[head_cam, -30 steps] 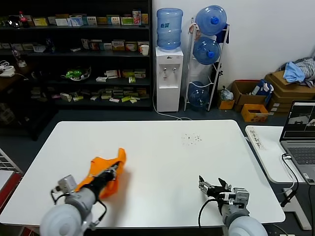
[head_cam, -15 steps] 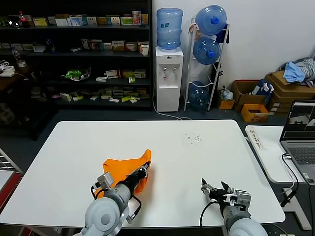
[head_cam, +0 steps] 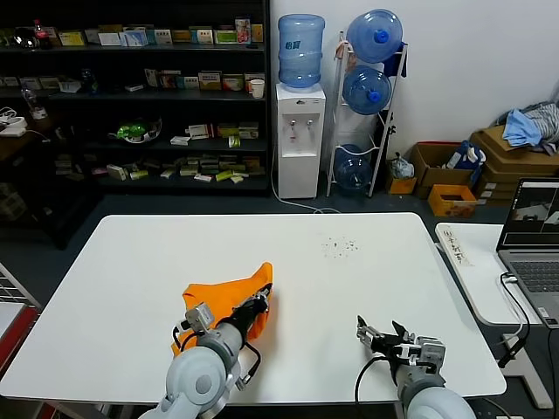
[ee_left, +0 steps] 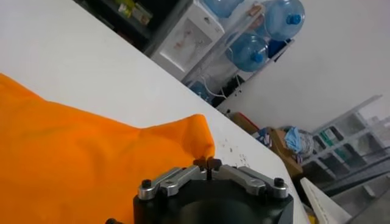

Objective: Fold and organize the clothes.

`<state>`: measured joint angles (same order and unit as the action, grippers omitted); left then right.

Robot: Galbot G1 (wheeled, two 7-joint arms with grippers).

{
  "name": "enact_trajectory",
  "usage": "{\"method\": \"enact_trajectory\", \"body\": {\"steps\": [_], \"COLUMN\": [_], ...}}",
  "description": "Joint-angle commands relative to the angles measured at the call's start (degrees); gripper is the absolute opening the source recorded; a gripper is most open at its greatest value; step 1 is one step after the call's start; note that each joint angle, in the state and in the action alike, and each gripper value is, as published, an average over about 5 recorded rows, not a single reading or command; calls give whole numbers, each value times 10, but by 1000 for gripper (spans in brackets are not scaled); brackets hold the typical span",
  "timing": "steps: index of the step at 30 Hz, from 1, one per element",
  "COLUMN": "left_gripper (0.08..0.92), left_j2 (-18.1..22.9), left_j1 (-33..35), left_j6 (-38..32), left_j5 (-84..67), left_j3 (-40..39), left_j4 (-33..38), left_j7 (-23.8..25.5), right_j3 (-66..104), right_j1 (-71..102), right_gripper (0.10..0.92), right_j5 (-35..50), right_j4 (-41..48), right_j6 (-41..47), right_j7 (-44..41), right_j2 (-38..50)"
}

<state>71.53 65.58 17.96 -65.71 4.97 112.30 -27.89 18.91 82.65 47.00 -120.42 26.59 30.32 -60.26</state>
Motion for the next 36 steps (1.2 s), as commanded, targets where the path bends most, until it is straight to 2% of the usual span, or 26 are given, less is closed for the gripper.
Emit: {"method": "enact_trajectory", "body": {"steps": [1, 6, 9, 11, 14, 18, 23, 28, 32, 36], "left_gripper": [160, 305, 391, 452, 539, 651, 785, 821, 822, 823], "left_j2": [-16, -34, -57, -73, -78, -41, 30, 75, 89, 85], "left_j1": [13, 30, 62, 111, 206, 287, 312, 312, 315, 321], "left_j6": [14, 16, -7, -64, -199, -330, -423, -433, -436, -447], "left_j5": [-6, 9, 76, 172, 318, 379, 399, 411, 418, 421], "left_j3": [-4, 36, 94, 154, 253, 356, 419, 424, 421, 424], "left_j4": [34, 58, 78, 73, 28, -35, -73, -64, -56, -56], "left_j7": [20, 68, 149, 233, 339, 413, 460, 477, 481, 484], "right_j3": [3, 12, 26, 40, 59, 80, 105, 126, 136, 143], "right_j1": [0, 2, 8, 15, 39, 89, 145, 181, 192, 194], "right_gripper": [823, 823, 823, 823, 823, 823, 823, 823, 823, 823], "right_j5": [-12, -107, -187, -227, -282, -389, -486, -520, -536, -543], "right_j4": [0, 1, 0, -1, -3, -1, 14, 26, 29, 32], "right_j6": [-14, -102, -190, -248, -312, -381, -469, -527, -544, -551], "right_j7": [-17, -120, -203, -247, -287, -311, -317, -313, -305, -301], "right_j2": [1, 4, 5, -2, -30, -96, -176, -225, -251, -265]}}
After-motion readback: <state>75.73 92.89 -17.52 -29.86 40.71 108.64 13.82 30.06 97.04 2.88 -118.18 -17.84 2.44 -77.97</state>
